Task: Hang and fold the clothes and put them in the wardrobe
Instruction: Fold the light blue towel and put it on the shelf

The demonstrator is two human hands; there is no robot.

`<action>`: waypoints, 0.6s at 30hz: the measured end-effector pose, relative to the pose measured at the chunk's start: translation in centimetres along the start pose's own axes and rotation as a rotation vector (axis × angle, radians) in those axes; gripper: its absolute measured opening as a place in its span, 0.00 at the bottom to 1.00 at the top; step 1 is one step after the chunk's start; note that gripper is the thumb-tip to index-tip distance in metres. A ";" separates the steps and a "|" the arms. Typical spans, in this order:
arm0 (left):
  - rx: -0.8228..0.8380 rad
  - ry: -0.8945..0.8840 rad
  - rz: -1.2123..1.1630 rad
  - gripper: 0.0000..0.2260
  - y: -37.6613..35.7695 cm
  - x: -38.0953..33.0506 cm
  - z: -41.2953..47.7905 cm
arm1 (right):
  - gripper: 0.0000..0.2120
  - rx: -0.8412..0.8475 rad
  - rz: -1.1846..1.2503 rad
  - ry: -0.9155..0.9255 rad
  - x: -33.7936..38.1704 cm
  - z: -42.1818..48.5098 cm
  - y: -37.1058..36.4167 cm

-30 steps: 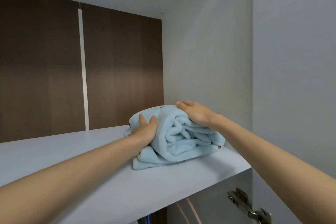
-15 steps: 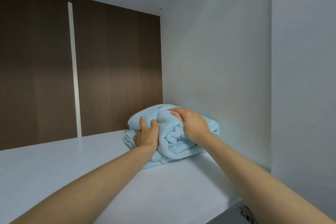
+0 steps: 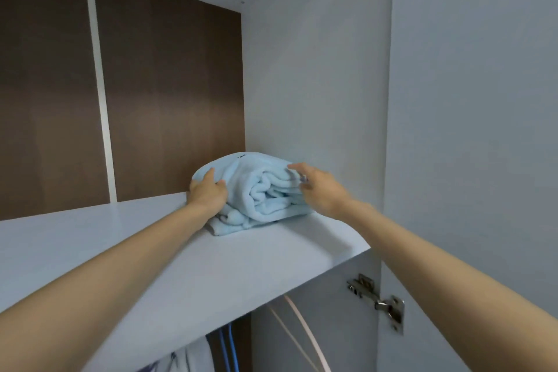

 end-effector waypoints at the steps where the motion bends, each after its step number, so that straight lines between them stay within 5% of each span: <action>1: -0.014 -0.039 -0.002 0.23 0.8 -0.9 -1.1 | 0.24 -0.036 0.024 -0.011 0.3 -1.0 1.1; 11: -0.084 -0.361 -0.200 0.22 5.5 -10.3 -20.9 | 0.19 -0.279 0.226 0.066 4.8 -17.1 11.4; 18: -0.003 -0.367 -0.340 0.20 2.5 -10.0 -37.1 | 0.15 -0.195 0.195 0.032 5.4 -32.5 14.8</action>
Point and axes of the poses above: each hand's wrist, its own z-axis towards the middle knuckle, its own y-axis out of the back of the hand, x = y × z, the point moved 10 cm from there along z, towards the middle knuckle, and after that the axes turned 13 degrees about z, right-handed, at the moved point
